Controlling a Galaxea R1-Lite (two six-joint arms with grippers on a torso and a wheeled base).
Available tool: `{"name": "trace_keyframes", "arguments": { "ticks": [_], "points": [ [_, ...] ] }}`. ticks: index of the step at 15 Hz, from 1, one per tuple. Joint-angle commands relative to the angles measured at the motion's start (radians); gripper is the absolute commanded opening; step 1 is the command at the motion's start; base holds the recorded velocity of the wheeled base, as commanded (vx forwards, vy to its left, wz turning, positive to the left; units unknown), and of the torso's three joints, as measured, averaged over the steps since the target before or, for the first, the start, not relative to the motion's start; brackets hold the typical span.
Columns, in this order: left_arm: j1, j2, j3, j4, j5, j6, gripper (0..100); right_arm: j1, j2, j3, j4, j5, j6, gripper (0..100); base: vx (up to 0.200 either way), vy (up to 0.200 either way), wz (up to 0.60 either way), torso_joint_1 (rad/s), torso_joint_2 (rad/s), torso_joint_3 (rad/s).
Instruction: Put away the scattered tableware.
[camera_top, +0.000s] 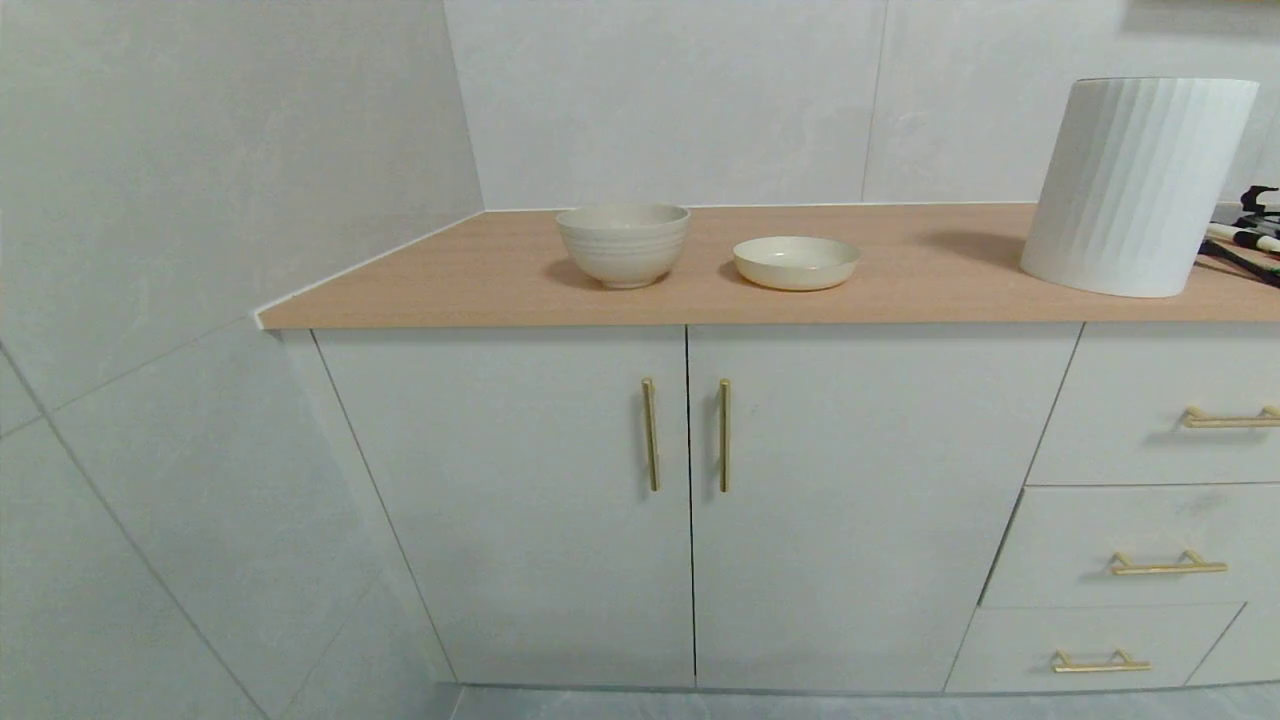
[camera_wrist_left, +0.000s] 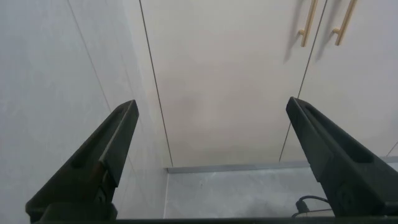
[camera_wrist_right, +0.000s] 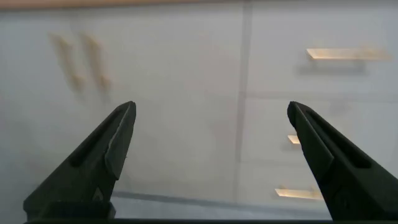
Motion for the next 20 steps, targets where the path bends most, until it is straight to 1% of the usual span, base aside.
{"name": "trace_keyframes", "arguments": {
  "ticks": [1, 2, 3, 4, 6, 7, 9, 10, 11, 13, 14, 15, 17, 20],
  "points": [
    [-0.001, 0.0, 0.0, 0.0, 0.0, 0.0, 100, 0.036, 0.196, -0.128, 0.002, 0.1, 0.015, 100, 0.0, 0.0, 0.0, 0.0, 0.0, 0.0],
    [-0.001, 0.0, 0.0, 0.0, 0.0, 0.0, 100, 0.044, 0.292, -0.131, -0.001, 0.182, 0.015, 100, 0.0, 0.0, 0.0, 0.0, 0.0, 0.0],
    [-0.001, 0.0, 0.0, 0.0, 0.0, -0.001, 100, 0.047, 0.364, -0.137, -0.002, 0.244, 0.015, 100, 0.0, 0.0, 0.0, 0.0, 0.0, 0.0],
    [-0.001, 0.0, 0.0, 0.0, 0.0, 0.0, 100, 0.047, 0.428, -0.144, -0.004, 0.271, 0.015, 100, 0.0, 0.0, 0.0, 0.0, 0.0, 0.0],
    [0.001, 0.0, 0.0, 0.0, 0.0, 0.0, 100, 0.072, 0.568, -0.184, -0.004, 0.276, 0.013, 100, 0.0, 0.0, 0.0, 0.0, 0.0, 0.0],
    [-0.001, 0.0, 0.0, 0.0, 0.0, 0.0, 100, 0.108, 0.632, -0.209, -0.004, 0.276, 0.015, 100, 0.0, 0.0, 0.0, 0.0, 0.0, 0.0],
    [0.001, 0.0, 0.0, 0.0, 0.0, 0.0, 100, 0.219, 0.792, -0.275, -0.008, 0.276, 0.018, 100, 0.0, 0.0, 0.0, 0.0, 0.0, 0.0],
    [0.001, 0.0, 0.0, 0.0, 0.0, 0.0, 100, 0.219, 0.792, -0.275, -0.008, 0.276, 0.018, 100, 0.0, 0.0, 0.0, 0.0, 0.0, 0.0],
    [0.001, 0.0, 0.0, 0.0, 0.0, 0.0, 100, 0.311, 0.96, -0.342, -0.036, 0.276, 0.021, 100, 0.0, 0.0, 0.0, 0.0, 0.0, 0.0],
    [0.001, 0.0, 0.0, 0.0, 0.0, 0.0, 100, 0.388, 1.128, -0.41, -0.1, 0.276, 0.039, 100, 0.0, 0.0, 0.0, 0.0, 0.0, 0.0],
    [-0.001, 0.0, 0.0, 0.0, 0.0, 0.0, 100, 0.408, 1.177, -0.43, -0.131, 0.278, 0.047, 100, 0.0, 0.0, 0.0, 0.0, 0.0, 0.0],
    [-0.001, 0.0, 0.0, 0.0, 0.0, 0.0, 100, 0.452, 1.266, -0.473, -0.188, 0.278, 0.059, 100, 0.0, 0.0, 0.0, 0.0, 0.0, 0.0],
    [-0.001, 0.0, 0.0, 0.0, 0.0, -0.001, 100, 0.5, 1.393, -0.551, -0.24, 0.278, 0.072, 100, 0.0, 0.0, 0.0, 0.0, 0.0, 0.0],
    [-0.001, 0.0, 0.0, 0.0, 0.0, 0.0, 100, 0.524, 1.532, -0.664, -0.245, 0.278, 0.078, 100, 0.0, 0.0, 0.0, 0.0, 0.0, 0.0]
  ]
}}
